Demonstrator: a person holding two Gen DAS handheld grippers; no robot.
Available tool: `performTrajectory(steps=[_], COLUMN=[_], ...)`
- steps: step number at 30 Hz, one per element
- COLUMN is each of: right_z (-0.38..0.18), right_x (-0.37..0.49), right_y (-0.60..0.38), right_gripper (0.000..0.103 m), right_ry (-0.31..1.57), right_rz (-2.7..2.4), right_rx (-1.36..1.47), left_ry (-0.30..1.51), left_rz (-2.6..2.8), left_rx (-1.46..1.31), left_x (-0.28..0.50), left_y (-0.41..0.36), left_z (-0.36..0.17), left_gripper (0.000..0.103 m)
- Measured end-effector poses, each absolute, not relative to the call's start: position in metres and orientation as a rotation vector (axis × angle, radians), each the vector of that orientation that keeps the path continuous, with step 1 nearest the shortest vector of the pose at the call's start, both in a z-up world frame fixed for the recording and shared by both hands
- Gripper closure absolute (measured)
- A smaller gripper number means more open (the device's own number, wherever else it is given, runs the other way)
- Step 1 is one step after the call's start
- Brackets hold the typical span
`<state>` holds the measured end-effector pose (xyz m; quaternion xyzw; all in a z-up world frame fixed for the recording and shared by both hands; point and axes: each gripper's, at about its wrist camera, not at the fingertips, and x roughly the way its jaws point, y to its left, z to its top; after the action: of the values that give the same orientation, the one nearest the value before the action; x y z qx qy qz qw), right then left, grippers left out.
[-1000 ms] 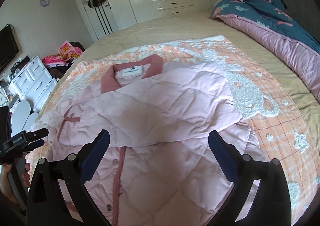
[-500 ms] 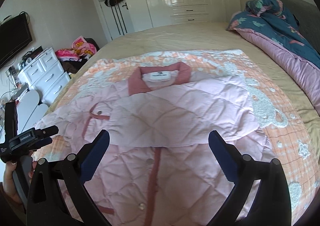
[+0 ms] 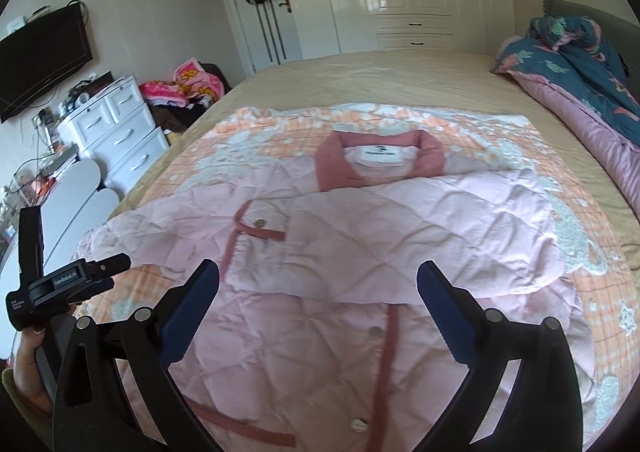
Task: Fold large clothes
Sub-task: 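Move the left gripper to the cuff of the other sleeve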
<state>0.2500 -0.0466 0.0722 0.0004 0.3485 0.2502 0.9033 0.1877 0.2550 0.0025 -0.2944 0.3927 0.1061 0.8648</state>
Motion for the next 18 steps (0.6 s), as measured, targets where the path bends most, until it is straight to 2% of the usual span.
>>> performTrajectory(steps=[18], right_z=[0.069], right_x=[0.251], right_y=[0.059], right_gripper=[0.004], right_ry=[0.732], right_rz=[0.652], right_rx=[-0.104], left_ry=[0.792], left_rz=[0.362], left_rx=[-0.717], left_x=[0.149], left_y=[0.332], left_z=[-0.017], left_gripper=[0.009])
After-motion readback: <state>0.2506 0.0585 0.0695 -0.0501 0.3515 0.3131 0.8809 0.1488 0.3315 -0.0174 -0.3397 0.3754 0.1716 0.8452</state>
